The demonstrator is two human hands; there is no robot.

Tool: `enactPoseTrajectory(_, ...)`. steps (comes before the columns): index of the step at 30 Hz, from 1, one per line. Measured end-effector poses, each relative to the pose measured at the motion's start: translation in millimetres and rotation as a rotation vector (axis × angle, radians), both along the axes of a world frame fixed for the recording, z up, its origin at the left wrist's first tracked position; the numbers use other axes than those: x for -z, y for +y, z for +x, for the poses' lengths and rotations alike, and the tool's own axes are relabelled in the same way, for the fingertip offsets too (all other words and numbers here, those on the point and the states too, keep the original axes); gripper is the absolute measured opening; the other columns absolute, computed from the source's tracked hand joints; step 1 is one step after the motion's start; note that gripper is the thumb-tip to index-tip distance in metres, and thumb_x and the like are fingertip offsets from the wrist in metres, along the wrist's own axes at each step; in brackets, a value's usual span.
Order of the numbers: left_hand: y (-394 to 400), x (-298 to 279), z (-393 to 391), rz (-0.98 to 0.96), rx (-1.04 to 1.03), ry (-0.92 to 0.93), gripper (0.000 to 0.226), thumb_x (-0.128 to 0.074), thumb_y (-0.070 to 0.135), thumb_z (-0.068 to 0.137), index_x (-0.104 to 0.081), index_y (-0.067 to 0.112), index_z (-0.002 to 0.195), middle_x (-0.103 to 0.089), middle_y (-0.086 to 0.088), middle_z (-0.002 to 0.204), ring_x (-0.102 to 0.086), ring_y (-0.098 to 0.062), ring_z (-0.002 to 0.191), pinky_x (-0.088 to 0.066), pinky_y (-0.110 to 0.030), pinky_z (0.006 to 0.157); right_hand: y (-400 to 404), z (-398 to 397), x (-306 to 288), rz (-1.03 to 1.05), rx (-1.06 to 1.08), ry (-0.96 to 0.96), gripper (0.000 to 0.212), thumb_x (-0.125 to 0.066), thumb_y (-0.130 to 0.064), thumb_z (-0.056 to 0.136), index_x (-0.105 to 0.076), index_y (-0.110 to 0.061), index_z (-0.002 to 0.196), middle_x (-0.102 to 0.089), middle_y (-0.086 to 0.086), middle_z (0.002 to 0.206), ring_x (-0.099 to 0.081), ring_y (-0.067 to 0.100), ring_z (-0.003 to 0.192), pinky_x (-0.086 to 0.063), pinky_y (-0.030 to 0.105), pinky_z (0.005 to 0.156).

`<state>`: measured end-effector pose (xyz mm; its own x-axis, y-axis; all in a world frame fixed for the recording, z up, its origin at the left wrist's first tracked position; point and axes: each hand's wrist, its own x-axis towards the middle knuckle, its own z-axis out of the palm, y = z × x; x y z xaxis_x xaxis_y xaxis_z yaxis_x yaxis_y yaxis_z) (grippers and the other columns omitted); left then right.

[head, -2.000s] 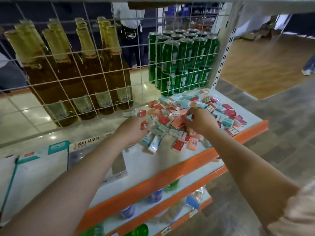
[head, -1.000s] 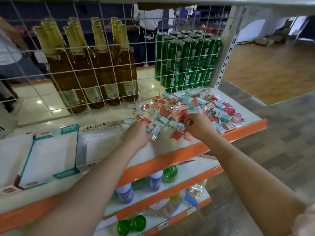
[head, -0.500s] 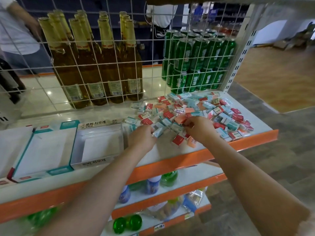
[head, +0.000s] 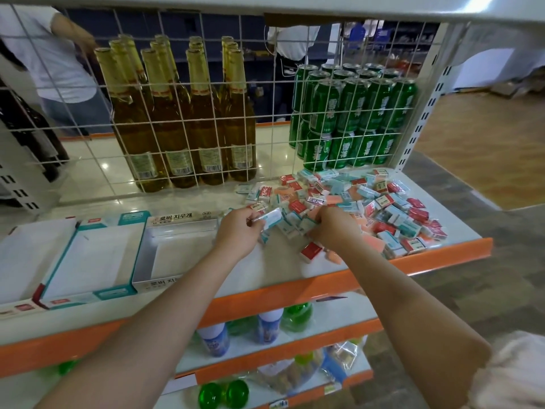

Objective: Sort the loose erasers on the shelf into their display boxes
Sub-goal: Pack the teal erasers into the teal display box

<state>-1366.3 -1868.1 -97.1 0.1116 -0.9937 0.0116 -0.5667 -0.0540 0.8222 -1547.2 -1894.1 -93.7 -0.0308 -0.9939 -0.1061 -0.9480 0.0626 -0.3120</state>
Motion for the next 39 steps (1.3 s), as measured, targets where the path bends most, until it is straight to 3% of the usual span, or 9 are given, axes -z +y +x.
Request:
enactPoseTrajectory(3, 2.2, 0.2, 2.8, -0.002, 0.006, 0.075, 0.006, -0.056, 0.009, 0.091, -0.058, 0.011, 0.087, -0.064, -0.006, 0.08, -0.062, 0.0, 0.049, -0.048, -0.024, 0.06, 0.9, -5.2, -1.0, -0.066, -0.002, -0.04, 0.016, -0.057, -0.014, 0.084, -0.046, -0.011, 0.096, -0.051, 0.003, 0.08, -0.05, 0.024, 0.073, -0.04, 0.031, 0.058)
enactPoseTrajectory(5, 3.8, -0.1, 3.6, -0.012, -0.003, 0.131, 0.011, -0.058, 0.008, 0.09, -0.058, 0.013, 0.08, -0.061, -0.001, 0.073, -0.057, 0.006, 0.042, -0.045, -0.018, 0.056, 2.2, -8.2, -1.8, -0.099, 0.0, -0.095, 0.013, -0.055, -0.014, 0.087, -0.044, -0.012, 0.093, -0.05, 0.003, 0.079, -0.049, 0.024, 0.072, -0.039, 0.032, 0.059)
enactPoseTrajectory(11, 10.9, -0.9, 3.9, -0.005, -0.047, 0.257, 0.022, -0.061, 0.008, 0.088, -0.06, 0.019, 0.068, -0.064, -0.001, 0.074, -0.062, -0.004, 0.051, -0.043, -0.025, 0.058, 9.8, -11.0, -9.0, -0.187, -0.038, -0.246, 0.019, -0.057, -0.015, 0.087, -0.051, -0.007, 0.103, -0.052, 0.008, 0.088, -0.047, 0.022, 0.071, -0.034, 0.027, 0.052)
enactPoseTrajectory(17, 16.2, 1.5, 4.4, 0.03, -0.076, 0.325, 0.021, -0.06, 0.007, 0.088, -0.059, 0.017, 0.071, -0.064, -0.004, 0.081, -0.061, 0.0, 0.045, -0.047, -0.022, 0.058, 17.1, -9.9, -6.7, -0.121, -0.091, -0.237, 0.029, -0.05, -0.023, 0.095, -0.047, -0.009, 0.121, -0.06, 0.01, 0.095, -0.051, 0.022, 0.074, -0.039, 0.027, 0.064)
enactPoseTrajectory(21, 17.7, 5.7, 5.1, 0.037, -0.102, 0.314, 0.02, -0.064, 0.006, 0.085, -0.06, 0.016, 0.068, -0.064, -0.006, 0.081, -0.062, -0.014, 0.064, -0.051, -0.034, 0.076, 18.5, -8.1, -1.0, -0.108, -0.085, -0.304, 0.025, -0.054, -0.025, 0.093, -0.053, -0.012, 0.114, -0.065, 0.011, 0.098, -0.054, 0.022, 0.073, -0.041, 0.026, 0.062)
enactPoseTrajectory(25, 19.4, 10.5, 6.0, 0.042, -0.126, 0.257, 0.009, -0.067, 0.002, 0.081, -0.066, 0.009, 0.075, -0.065, -0.005, 0.089, -0.06, -0.019, 0.087, -0.047, -0.028, 0.077, 22.1, -7.4, -2.1, -0.153, -0.138, -0.382, 0.024, -0.053, -0.021, 0.094, -0.065, -0.013, 0.113, -0.067, 0.008, 0.107, -0.056, 0.017, 0.078, -0.04, 0.023, 0.062)
enactPoseTrajectory(28, 19.1, 13.9, 7.3, 0.072, -0.115, 0.237, 0.018, -0.067, -0.005, 0.078, -0.066, 0.011, 0.086, -0.064, -0.011, 0.096, -0.061, -0.025, 0.091, -0.051, -0.033, 0.08, 23.1, -6.1, -1.2, -0.134, -0.132, -0.378, 0.024, -0.055, -0.018, 0.092, -0.067, -0.011, 0.112, -0.066, 0.007, 0.113, -0.06, 0.021, 0.096, -0.041, 0.022, 0.075)
enactPoseTrajectory(33, 20.0, 20.1, 8.2, 0.122, -0.08, 0.117, 0.024, -0.063, -0.004, 0.081, -0.066, 0.009, 0.1, -0.065, -0.013, 0.108, -0.062, -0.025, 0.098, -0.053, -0.03, 0.08, 25.5, -8.5, 0.0, -0.054, -0.14, -0.291, 0.03, -0.053, -0.001, 0.087, -0.066, -0.009, 0.113, -0.065, 0.011, 0.115, -0.058, 0.021, 0.089, -0.041, 0.017, 0.06)
enactPoseTrajectory(39, 24.2, 15.4, 4.6, 0.193, 0.071, -0.166, 0.036, -0.062, 0.005, 0.085, -0.061, 0.008, 0.121, -0.061, -0.01, 0.12, -0.057, -0.024, 0.108, -0.049, -0.033, 0.092, 23.7, -11.1, 1.9, -0.033, -0.145, -0.249, 0.045, -0.048, 0.005, 0.083, -0.06, -0.011, 0.123, -0.061, 0.01, 0.124, -0.057, 0.026, 0.108, -0.038, 0.021, 0.071)
